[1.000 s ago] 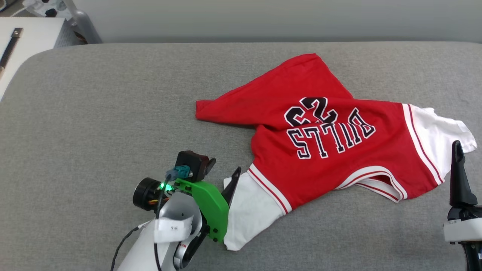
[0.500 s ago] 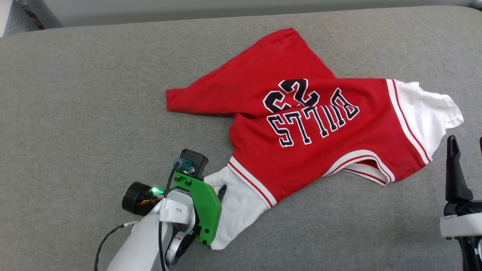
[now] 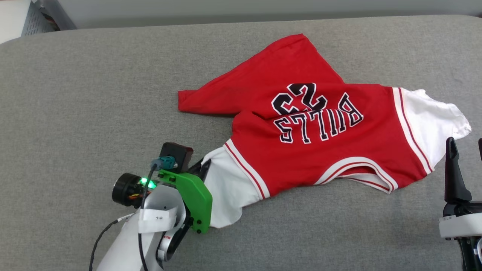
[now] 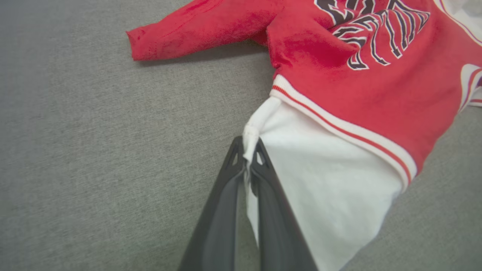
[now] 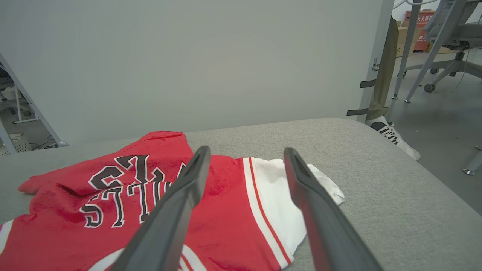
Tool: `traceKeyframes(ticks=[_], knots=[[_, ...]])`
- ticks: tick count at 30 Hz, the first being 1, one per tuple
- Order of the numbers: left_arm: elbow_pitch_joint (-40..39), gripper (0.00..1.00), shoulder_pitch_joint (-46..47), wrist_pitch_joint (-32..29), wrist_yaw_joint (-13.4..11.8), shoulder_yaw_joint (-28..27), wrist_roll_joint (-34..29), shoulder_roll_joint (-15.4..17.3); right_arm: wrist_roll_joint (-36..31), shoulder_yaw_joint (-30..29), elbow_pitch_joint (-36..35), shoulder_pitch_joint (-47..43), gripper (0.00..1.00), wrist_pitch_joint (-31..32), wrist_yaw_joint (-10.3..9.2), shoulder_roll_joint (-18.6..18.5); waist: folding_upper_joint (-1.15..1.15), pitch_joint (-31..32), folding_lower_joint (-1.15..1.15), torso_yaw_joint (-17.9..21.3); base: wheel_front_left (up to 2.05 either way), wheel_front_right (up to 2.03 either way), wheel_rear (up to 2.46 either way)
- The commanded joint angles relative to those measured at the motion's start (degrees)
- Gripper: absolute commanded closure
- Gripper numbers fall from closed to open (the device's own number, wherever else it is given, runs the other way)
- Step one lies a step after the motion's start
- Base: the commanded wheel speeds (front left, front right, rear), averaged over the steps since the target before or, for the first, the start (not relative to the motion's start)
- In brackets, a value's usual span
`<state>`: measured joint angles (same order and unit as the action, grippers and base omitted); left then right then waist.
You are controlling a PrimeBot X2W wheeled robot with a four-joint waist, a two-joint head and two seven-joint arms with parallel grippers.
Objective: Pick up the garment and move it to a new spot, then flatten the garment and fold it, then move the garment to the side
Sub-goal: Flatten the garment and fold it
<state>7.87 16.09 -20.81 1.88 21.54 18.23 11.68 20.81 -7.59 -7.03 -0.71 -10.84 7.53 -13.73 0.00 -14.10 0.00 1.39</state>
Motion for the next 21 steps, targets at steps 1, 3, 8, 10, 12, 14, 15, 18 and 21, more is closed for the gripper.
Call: traceKeyframes(ticks=[1,3,8,10,12,14,15,18,21], knots=[[-1.27,1.0,-0.82,1.07,-0.89,-1.11,0.53,0.9,-0.34,0.02,0.11,0.2,0.0,-0.13,-0.04,-0.14,0.0,1.1,0.0,-1.12,0.0,0.0,0.0],[-5.68,1.0,-0.42,1.79,-0.61,-3.25,1.02,3.64,-0.04,0.43,0.05,0.46,0.0,-0.05,-0.04,0.18,0.0,0.92,0.0,-1.38,0.0,0.0,0.0],[-5.99,1.0,3.71,-1.95,1.37,-4.02,1.22,7.41,0.08,1.26,0.38,1.44,0.0,-0.25,-0.04,0.19,0.0,-0.92,0.0,-0.35,0.0,0.0,0.0],[-4.02,1.0,8.04,-4.89,3.27,-3.81,2.21,9.77,0.15,2.03,0.8,2.5,0.0,-0.56,-0.04,0.15,0.0,-2.35,0.0,0.69,0.0,0.0,0.0],[-1.93,1.0,10.9,-6.4,4.22,-3.3,3.22,11.03,0.19,2.51,1.23,3.21,0.0,-0.78,-0.04,0.17,0.0,-3.19,0.0,1.49,0.0,0.0,0.0],[0.71,1.0,13.65,-7.61,4.86,-2.3,4.01,12.24,0.21,3.07,1.74,3.89,0.0,-1.05,-0.04,0.19,0.0,-3.86,0.0,2.3,0.0,0.0,0.0],[2.3,1.0,15.07,-8.29,5.1,-1.59,4.54,12.83,0.23,3.4,1.98,4.24,0.0,-1.2,-0.04,0.2,0.0,-4.26,0.0,2.74,0.0,0.0,0.0],[8.14,1.0,19.95,-9.14,5.5,1.03,6.64,14.2,0.25,4.3,2.72,5.36,0.0,-1.62,-0.04,0.11,0.0,-5.61,0.0,3.96,0.0,0.0,0.0],[12.25,1.0,23.07,-7.86,5.56,3.41,7.82,15.1,0.26,4.78,3.09,6.01,0.0,-1.9,-0.04,0.06,0.0,-6.51,0.0,4.6,0.0,0.0,0.0]])
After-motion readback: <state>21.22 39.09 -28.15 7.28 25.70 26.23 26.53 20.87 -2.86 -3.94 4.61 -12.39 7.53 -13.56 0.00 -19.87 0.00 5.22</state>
